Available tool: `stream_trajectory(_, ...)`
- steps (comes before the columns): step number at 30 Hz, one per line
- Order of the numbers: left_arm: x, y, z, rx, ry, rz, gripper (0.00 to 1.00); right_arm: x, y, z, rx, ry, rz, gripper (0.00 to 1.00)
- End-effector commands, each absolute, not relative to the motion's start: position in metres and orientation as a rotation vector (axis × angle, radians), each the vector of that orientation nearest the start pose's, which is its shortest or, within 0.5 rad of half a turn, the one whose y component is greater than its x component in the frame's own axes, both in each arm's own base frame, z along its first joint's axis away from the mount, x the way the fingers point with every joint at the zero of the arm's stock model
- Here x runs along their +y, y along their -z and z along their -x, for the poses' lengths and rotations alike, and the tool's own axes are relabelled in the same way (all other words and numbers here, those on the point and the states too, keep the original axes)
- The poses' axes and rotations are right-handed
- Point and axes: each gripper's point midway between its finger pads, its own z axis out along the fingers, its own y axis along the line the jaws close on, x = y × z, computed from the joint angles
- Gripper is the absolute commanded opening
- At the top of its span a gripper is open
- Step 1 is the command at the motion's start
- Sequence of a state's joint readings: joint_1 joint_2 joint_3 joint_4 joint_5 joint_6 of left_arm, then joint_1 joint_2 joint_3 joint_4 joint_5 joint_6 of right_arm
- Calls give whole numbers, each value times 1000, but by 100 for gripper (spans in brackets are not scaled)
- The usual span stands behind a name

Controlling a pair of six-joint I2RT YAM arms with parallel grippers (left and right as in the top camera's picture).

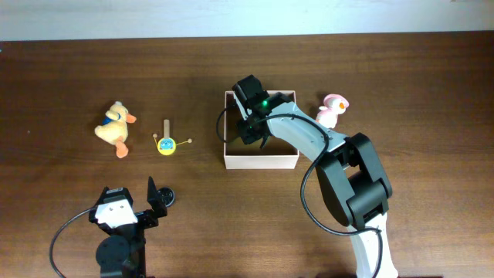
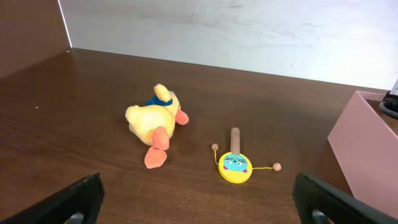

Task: Pack container
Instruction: 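Lower the ball into the box and open the right gripper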

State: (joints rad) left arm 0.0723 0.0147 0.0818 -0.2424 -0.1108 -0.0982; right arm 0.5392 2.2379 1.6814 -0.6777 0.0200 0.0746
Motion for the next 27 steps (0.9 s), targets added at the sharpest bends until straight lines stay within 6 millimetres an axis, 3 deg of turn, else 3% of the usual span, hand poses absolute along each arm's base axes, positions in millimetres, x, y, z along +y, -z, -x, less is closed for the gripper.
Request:
stream_trajectory(1, 33, -151, -236, 1727, -72, 210, 99, 243, -11, -447, 2720, -58, 621, 16)
stream_trajectory(16, 33, -151, -236, 1727, -72, 210, 99, 196, -11, -470, 2741, -24, 509, 15)
stream_trajectory(25, 33, -151, -236, 1727, -72, 210, 99, 208, -12, -466, 2724, -94, 616, 17)
stream_trajectory(27, 33, -151, -236, 1727, -72, 210, 99, 214, -13, -464, 2720, -113, 627, 24)
